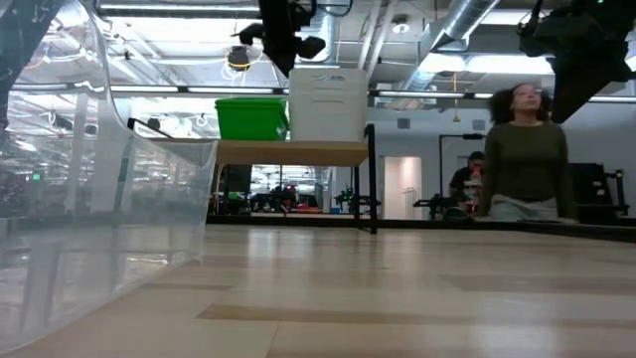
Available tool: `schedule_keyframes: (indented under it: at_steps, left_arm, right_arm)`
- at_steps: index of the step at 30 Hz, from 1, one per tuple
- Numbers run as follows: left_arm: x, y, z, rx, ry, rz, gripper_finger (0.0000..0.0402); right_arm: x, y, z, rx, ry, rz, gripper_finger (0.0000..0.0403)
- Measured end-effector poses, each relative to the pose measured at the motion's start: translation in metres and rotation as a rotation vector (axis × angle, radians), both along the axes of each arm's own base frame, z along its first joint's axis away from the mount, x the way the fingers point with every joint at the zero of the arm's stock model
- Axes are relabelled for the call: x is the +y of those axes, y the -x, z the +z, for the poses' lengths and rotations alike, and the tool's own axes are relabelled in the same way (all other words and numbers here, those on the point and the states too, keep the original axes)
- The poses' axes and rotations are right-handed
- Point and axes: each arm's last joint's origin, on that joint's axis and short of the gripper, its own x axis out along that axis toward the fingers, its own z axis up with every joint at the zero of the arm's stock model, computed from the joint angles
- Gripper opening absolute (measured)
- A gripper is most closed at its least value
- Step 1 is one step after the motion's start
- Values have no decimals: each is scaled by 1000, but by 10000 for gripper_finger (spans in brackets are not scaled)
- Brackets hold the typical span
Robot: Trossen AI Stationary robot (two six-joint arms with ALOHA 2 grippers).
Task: Stack baskets on shelf by color
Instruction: Stack the green bin on top of the green bins on the shelf
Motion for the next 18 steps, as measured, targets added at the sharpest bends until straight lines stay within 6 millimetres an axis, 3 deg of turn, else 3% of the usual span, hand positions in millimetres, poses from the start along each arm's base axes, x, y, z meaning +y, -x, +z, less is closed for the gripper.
schedule_keyframes:
  at_steps: [5,9,18]
  left_arm:
    - [-3,7,-6,-140,-38,47,0]
    - [-6,12,-35,-148,-7,78,0]
    - [-2,20,-74,-262,-28,94,0]
  right_arm:
    - [0,0,0,9,7,23,52]
    - [0,0,0,10,7,25,52]
    - [0,0,0,11,7,27,52]
